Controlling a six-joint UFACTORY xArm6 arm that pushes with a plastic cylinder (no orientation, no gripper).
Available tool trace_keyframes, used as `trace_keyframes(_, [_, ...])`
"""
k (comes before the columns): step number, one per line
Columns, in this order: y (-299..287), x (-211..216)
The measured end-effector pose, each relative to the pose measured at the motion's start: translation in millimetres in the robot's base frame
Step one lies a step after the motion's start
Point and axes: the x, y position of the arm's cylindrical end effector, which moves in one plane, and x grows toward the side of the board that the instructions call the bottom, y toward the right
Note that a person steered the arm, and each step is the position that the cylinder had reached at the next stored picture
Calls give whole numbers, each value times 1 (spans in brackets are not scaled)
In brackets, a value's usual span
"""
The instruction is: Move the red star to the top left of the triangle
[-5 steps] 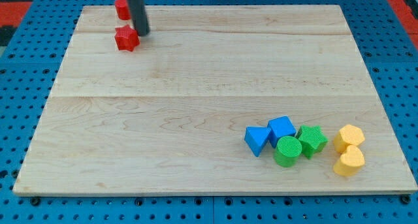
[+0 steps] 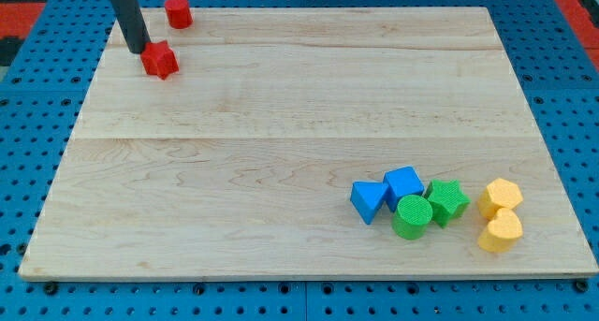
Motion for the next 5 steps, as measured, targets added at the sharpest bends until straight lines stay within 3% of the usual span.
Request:
trace_keyframes(1, [110,31])
trace_keyframes(2, [123,49])
trace_keyframes(3, [87,9])
trace_keyframes(4, [86,54])
trace_keyframes(5, [151,87])
